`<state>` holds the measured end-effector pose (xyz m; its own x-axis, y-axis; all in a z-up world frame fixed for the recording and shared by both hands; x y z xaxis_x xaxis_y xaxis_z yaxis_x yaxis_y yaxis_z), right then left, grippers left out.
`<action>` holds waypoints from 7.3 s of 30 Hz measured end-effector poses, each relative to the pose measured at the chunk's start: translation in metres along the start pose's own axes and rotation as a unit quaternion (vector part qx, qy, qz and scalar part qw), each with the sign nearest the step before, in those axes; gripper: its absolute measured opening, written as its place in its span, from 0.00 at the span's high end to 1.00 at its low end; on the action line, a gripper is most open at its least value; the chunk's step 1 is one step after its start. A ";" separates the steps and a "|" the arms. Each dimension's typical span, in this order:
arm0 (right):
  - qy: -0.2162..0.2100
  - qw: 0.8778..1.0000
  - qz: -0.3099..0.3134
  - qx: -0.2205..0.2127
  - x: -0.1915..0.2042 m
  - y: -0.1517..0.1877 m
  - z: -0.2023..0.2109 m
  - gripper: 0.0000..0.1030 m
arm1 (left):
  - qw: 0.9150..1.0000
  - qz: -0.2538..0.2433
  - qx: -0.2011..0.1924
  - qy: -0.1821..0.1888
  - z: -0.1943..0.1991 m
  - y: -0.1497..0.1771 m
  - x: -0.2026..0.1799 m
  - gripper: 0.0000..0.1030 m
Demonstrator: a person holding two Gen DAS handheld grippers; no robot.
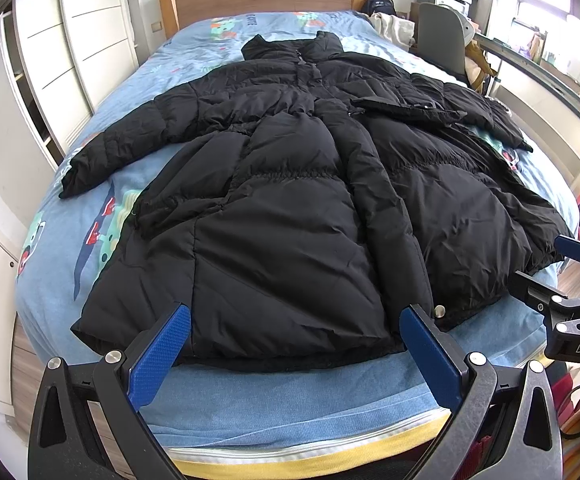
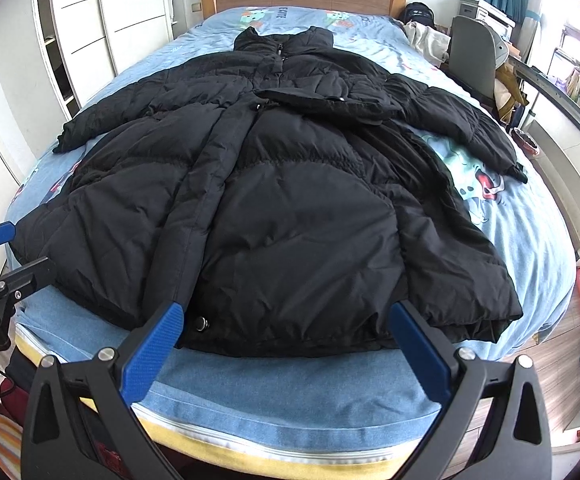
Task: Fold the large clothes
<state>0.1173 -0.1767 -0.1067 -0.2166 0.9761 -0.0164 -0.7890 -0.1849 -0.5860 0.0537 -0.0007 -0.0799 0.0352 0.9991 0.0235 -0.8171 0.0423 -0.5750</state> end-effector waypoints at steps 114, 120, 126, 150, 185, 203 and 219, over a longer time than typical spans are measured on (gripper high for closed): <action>-0.177 0.881 -0.375 -0.227 -0.327 -0.353 -0.120 0.88 | 0.965 0.203 -0.070 -0.154 -0.059 -0.236 0.192 0.01; -0.222 0.905 -0.297 -0.207 -0.233 -0.396 -0.114 0.88 | 0.964 0.191 -0.080 -0.166 -0.048 -0.226 0.202 0.01; -0.242 0.932 -0.218 -0.159 -0.136 -0.401 -0.130 0.88 | 0.966 0.182 -0.085 -0.165 -0.042 -0.220 0.206 0.01; -0.195 0.980 -0.012 0.045 0.040 -0.272 -0.250 0.39 | 0.976 0.163 -0.041 -0.137 -0.059 -0.206 0.182 0.00; -0.080 0.996 0.013 -0.029 -0.128 -0.309 -0.266 0.37 | 0.995 0.093 -0.003 0.033 -0.305 -0.307 -0.042 0.01; -0.034 0.999 -0.011 -0.010 -0.152 -0.290 -0.239 0.37 | 0.995 0.075 0.059 -0.016 -0.279 -0.280 -0.001 0.00; 0.003 0.999 -0.031 -0.019 -0.142 -0.248 -0.147 0.37 | 0.995 0.083 0.006 -0.049 -0.162 -0.251 0.062 0.00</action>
<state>0.4281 -0.2523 -0.0787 -0.1649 0.9862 0.0154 -0.7784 -0.1206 -0.6160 0.3538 0.0508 -0.0665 -0.1569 0.9876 0.0088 -0.8133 -0.1241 -0.5685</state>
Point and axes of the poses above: each gripper's, at about its wrist camera, not at the fingertips, and z roughly against the way its jaws point, x to its left, y to its underside, the point moved 9 cm from there along -z, roughly the way its jaws point
